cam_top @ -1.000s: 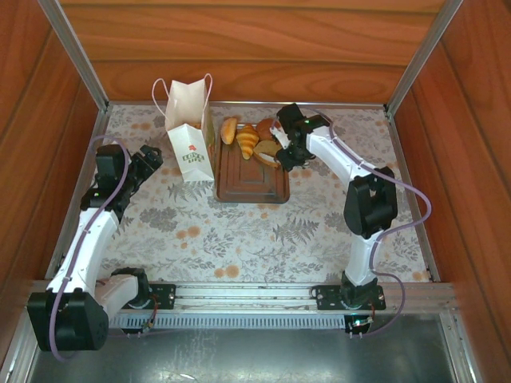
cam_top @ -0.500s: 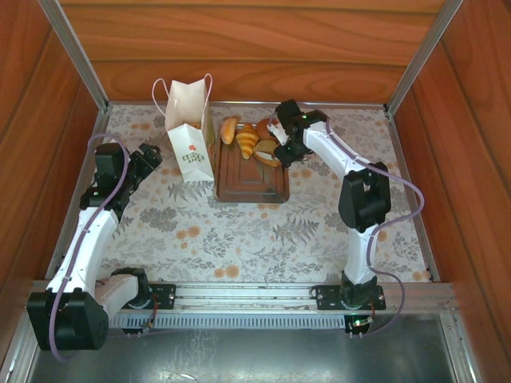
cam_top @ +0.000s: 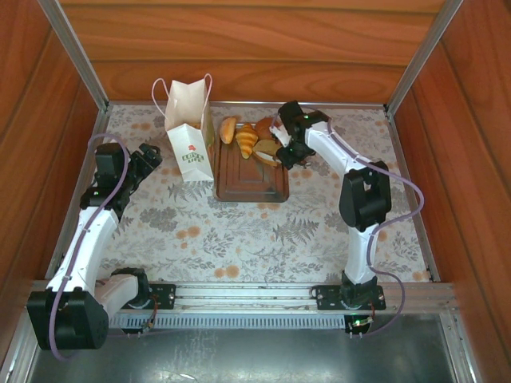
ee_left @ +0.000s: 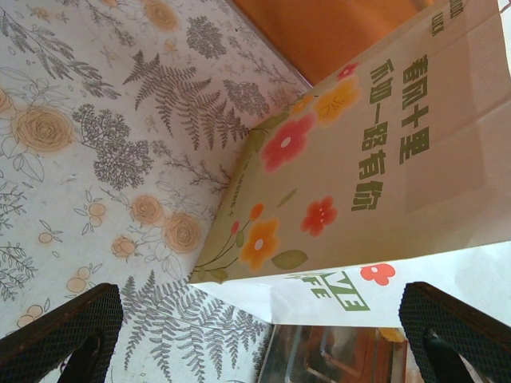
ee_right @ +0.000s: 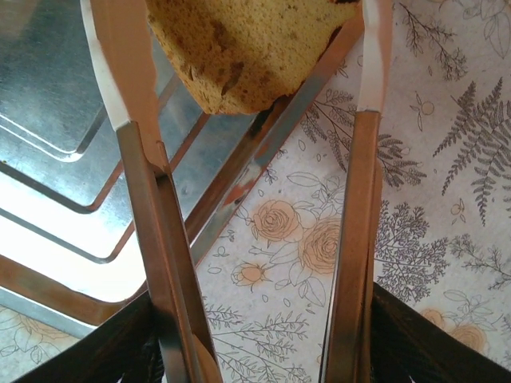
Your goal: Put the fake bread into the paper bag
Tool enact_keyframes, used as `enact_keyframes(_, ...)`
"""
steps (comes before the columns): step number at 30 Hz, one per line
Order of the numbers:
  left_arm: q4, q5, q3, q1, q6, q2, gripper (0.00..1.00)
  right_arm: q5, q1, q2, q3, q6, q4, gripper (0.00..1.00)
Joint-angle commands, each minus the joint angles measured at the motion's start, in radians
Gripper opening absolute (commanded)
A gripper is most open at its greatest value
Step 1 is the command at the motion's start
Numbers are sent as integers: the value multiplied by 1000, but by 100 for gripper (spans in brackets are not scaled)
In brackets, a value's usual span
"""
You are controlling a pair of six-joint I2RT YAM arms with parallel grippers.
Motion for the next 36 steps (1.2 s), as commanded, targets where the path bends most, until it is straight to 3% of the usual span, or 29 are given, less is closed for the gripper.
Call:
enact_keyframes(1,8,-10,23,-7,15,7,95,-51,-21,-85,-28,27,9,62)
enact_keyframes(10,8,-10,23,-8,15,2,95,-84,-39,-180,-134,56,39,63)
enact_keyframes(19,9,-9,29,-8,10,6,95,-103,-36,-174,-146,62,-5,60)
enact_keyframes(28,8,-9,38,-8,10,22,95,12,20,-172,-134,28,-23,59)
enact_keyframes(36,9,-6,43,-7,10,31,95,33,70,-129,-98,17,-52,59)
